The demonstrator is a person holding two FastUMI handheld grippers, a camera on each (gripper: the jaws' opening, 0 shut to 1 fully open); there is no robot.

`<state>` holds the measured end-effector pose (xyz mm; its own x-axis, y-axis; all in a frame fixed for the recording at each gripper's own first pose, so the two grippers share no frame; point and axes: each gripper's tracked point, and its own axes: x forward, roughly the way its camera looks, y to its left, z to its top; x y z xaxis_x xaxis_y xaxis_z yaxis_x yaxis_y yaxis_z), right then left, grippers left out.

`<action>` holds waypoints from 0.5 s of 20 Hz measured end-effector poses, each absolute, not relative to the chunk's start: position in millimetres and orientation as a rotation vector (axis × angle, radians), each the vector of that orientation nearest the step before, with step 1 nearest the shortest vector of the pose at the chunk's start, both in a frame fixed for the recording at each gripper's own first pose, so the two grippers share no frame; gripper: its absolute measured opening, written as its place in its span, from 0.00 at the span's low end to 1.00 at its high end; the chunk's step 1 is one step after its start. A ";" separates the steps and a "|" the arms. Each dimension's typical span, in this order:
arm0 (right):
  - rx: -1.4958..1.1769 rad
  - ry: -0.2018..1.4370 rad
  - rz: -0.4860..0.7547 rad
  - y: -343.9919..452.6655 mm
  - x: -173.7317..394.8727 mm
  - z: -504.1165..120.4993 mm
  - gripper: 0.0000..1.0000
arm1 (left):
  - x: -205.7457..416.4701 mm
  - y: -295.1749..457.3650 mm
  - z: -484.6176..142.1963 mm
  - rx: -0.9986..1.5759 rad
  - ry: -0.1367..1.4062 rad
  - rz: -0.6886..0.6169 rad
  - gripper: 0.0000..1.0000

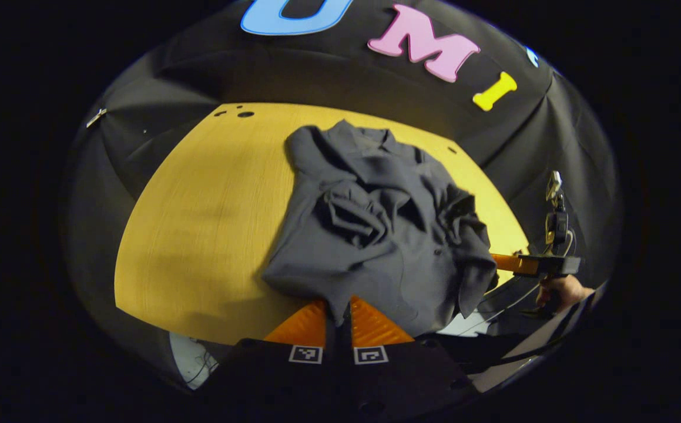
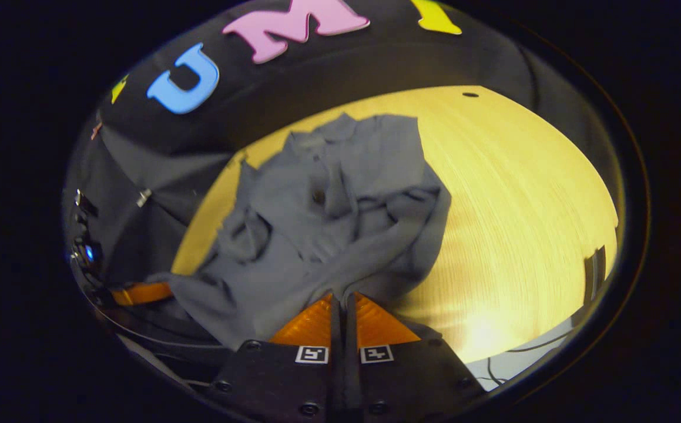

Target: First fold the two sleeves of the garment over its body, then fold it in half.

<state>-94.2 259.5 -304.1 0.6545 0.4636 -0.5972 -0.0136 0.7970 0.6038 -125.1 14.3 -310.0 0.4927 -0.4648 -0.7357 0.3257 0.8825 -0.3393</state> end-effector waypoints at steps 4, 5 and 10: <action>0.708 0.659 0.285 253.1 -34.6 -260.7 0.05 | -57.7 -6.3 -264.1 -0.226 0.778 -0.505 0.06; 0.731 0.641 0.272 252.1 -22.3 -259.5 0.05 | -39.0 -11.5 -258.7 -0.238 0.750 -0.506 0.05; 0.803 0.518 0.206 234.9 54.1 -243.4 0.05 | 58.6 -30.4 -244.9 -0.241 0.628 -0.482 0.05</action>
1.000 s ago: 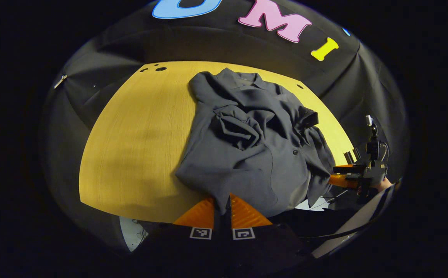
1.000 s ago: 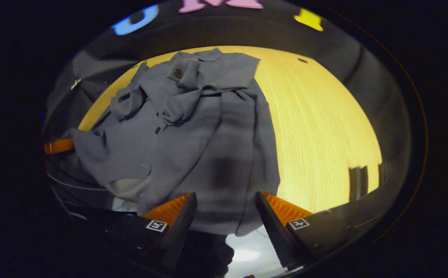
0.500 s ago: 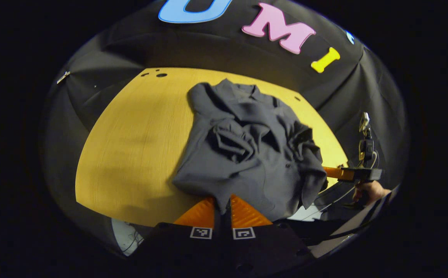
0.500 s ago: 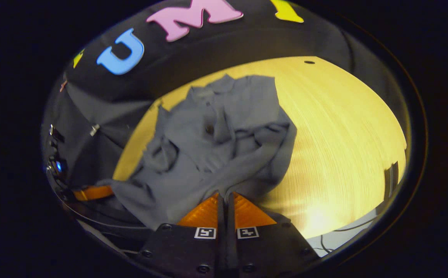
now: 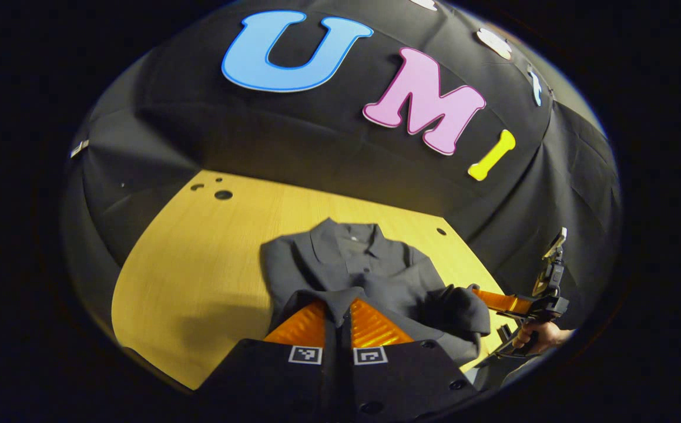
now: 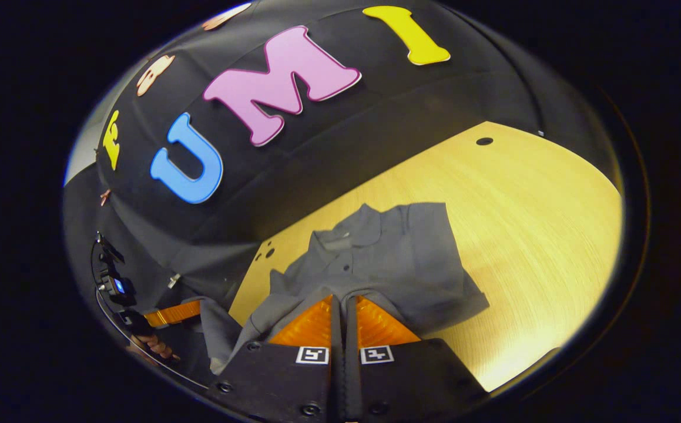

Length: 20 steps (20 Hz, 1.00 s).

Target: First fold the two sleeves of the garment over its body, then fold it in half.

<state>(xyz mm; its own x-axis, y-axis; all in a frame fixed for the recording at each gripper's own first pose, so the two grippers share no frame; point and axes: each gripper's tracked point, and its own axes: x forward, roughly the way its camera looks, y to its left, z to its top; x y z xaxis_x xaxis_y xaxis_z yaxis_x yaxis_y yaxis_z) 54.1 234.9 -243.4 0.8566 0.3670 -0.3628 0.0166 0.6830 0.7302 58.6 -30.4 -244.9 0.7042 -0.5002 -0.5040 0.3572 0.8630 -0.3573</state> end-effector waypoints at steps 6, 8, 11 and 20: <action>0.729 0.471 0.151 209.4 126.7 -248.6 0.05 | 130.0 -41.6 -243.2 -0.210 0.554 -0.435 0.05; 0.709 0.477 0.125 202.2 146.5 -258.8 0.05 | 152.2 -38.8 -256.0 -0.181 0.552 -0.410 0.05; 0.673 0.505 0.110 197.5 174.1 -281.5 0.05 | 185.5 -34.0 -283.3 -0.148 0.569 -0.367 0.05; 0.649 0.638 0.115 204.6 242.2 -340.8 0.05 | 238.7 -34.7 -370.7 -0.031 0.697 -0.270 0.05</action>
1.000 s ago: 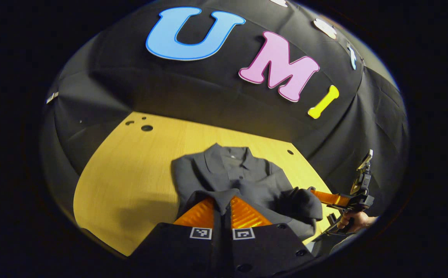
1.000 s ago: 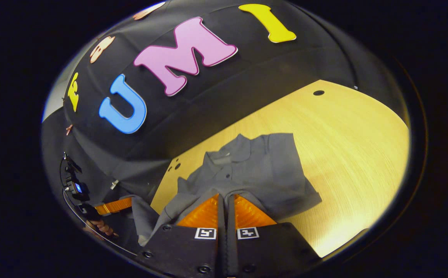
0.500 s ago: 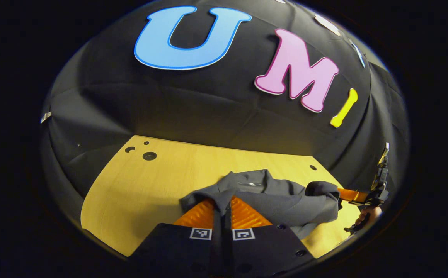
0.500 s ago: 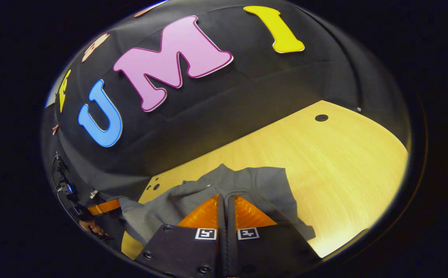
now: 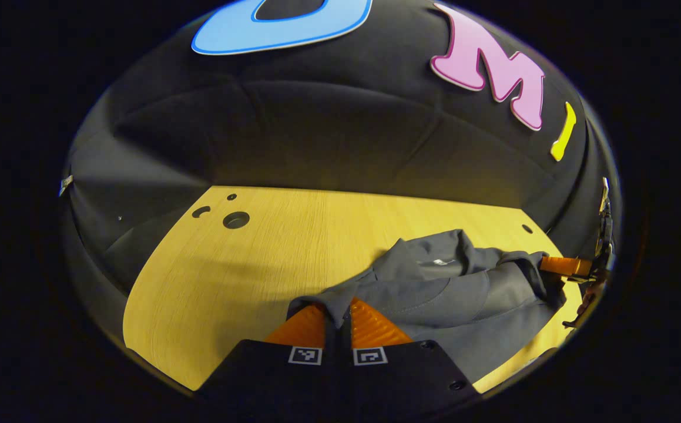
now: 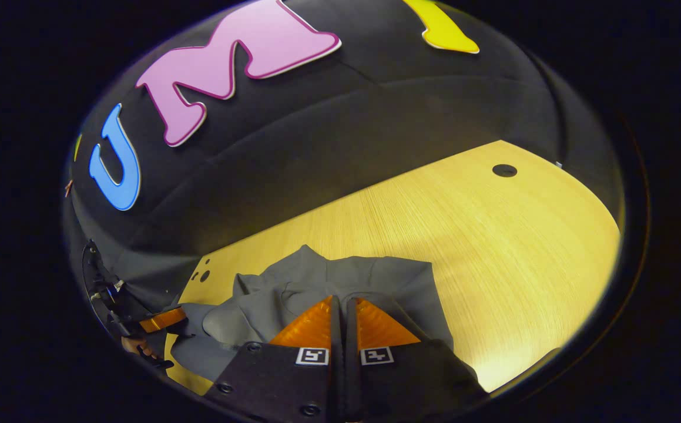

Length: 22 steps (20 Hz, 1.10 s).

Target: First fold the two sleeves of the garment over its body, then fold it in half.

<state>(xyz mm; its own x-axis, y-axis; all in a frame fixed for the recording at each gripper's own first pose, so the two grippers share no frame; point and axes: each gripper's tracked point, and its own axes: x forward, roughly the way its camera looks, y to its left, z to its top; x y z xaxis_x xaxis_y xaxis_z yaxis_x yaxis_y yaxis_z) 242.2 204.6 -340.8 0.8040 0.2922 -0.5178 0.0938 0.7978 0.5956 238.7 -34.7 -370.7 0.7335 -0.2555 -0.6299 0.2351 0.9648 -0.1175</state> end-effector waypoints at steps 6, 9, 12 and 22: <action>0.727 0.761 0.111 212.9 247.5 -376.2 0.36 | 241.3 -41.1 -403.1 0.027 0.776 -0.225 0.07; 0.727 0.694 0.100 202.8 252.8 -356.8 0.89 | 235.9 -43.2 -398.3 0.021 0.782 -0.223 0.28; 0.702 0.630 0.068 178.4 248.5 -331.7 0.99 | 228.4 -43.4 -376.6 -0.043 0.744 -0.210 0.68; 0.583 0.503 0.192 174.3 153.2 -235.1 0.98 | 132.1 -40.3 -280.5 -0.057 0.590 -0.285 0.96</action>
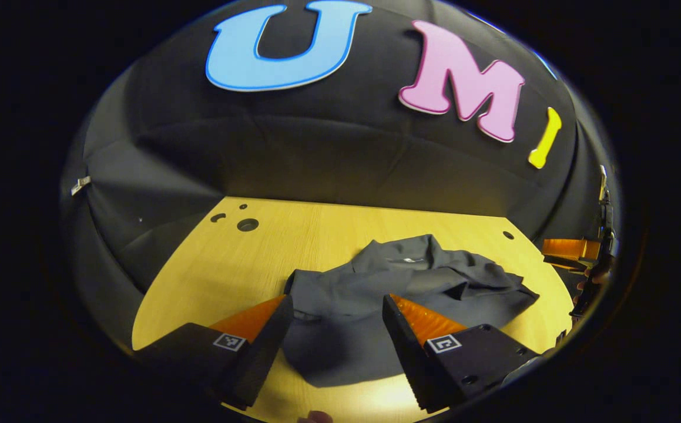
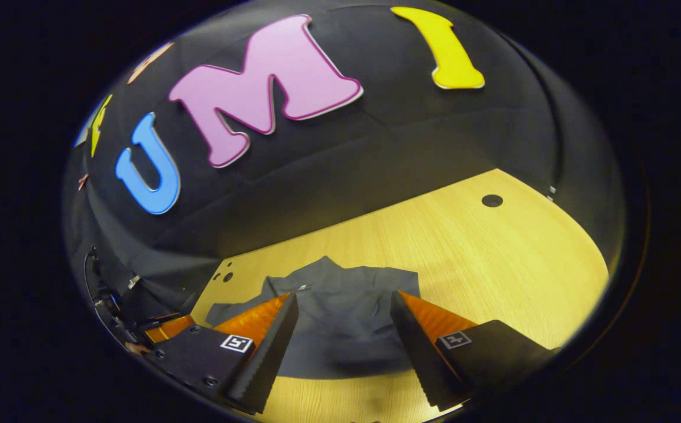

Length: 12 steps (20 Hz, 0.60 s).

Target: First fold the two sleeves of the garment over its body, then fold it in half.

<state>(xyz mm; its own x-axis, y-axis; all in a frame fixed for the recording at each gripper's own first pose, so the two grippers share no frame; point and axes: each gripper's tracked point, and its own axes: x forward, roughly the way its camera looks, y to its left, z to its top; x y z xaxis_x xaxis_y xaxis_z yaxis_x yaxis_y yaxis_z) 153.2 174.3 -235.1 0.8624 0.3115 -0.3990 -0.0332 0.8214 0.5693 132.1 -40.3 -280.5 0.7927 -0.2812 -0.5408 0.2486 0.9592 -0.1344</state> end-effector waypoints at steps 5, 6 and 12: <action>0.563 0.480 0.237 186.2 99.6 -204.2 0.98 | 77.2 -44.2 -244.6 -0.062 0.544 -0.316 0.96; 0.560 0.484 0.245 188.7 89.9 -201.6 0.98 | 68.3 -43.8 -239.0 -0.060 0.539 -0.318 0.96; 0.519 0.472 0.294 201.8 42.1 -191.5 0.98 | 25.1 -37.9 -229.8 -0.084 0.549 -0.331 0.96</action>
